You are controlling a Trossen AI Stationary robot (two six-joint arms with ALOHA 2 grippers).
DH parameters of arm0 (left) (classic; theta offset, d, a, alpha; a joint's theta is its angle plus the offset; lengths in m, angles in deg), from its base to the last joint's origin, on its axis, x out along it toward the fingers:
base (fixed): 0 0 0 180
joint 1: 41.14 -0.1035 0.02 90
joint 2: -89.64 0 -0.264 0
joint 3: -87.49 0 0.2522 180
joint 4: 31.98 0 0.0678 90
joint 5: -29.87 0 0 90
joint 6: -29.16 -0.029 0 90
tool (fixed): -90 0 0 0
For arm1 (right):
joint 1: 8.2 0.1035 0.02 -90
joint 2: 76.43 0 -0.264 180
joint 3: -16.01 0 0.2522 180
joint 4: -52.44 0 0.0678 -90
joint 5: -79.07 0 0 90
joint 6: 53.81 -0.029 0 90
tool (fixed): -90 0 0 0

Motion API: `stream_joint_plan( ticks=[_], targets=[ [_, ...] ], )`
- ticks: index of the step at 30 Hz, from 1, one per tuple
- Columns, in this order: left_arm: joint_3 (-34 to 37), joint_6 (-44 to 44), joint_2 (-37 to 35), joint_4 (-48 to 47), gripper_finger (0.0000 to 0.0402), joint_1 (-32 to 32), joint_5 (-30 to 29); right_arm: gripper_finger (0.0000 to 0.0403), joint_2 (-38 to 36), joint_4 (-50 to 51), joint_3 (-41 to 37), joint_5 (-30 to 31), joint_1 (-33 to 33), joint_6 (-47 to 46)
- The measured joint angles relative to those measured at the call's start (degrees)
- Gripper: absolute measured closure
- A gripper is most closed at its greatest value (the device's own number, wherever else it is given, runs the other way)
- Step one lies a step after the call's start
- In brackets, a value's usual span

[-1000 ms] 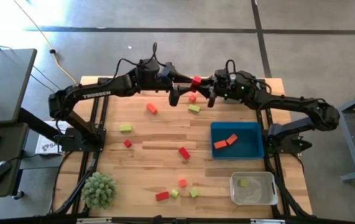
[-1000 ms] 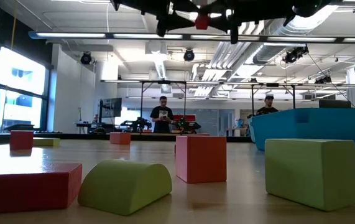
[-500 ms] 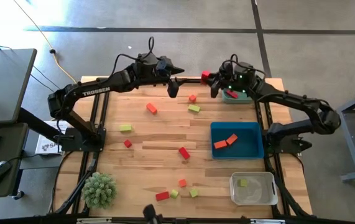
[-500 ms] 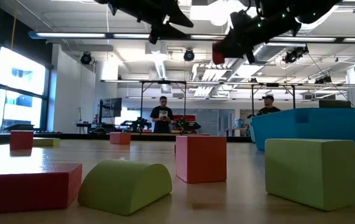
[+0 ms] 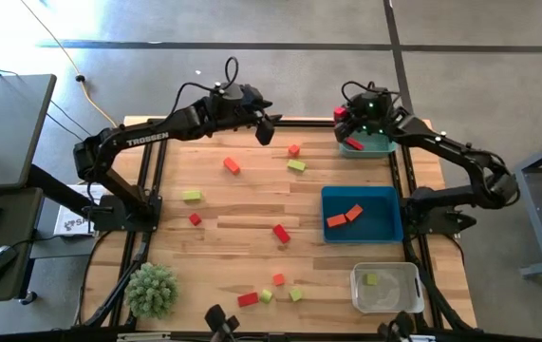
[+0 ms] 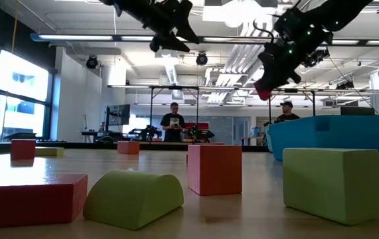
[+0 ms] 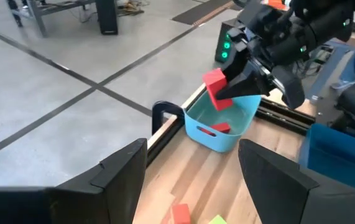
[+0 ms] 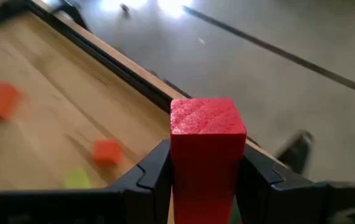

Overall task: Sort & place blocks by color
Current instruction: Put the red wooden block into the green bin

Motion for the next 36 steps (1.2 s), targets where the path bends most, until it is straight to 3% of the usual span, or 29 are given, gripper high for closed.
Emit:
stream_joint_plan(
  ticks=[18,27,36],
  targets=[
    [0.0,-2.57,0.11,0.1,0.0158,-2.92,-1.57,0.029,6.91,21.4,0.0,15.32,-3.34,-4.22],
    [0.02,-3.05,0.12,0.09,0.0158,-3.84,-1.57,0.0288,10.18,23.57,-0.01,22.23,-3.54,-6.54],
    [0.02,-7.03,0.13,-0.38,0.0158,-3.72,-1.57,0.0232,11.1,23.7,-0.02,22.59,-3.52,-7.47]
  ],
)
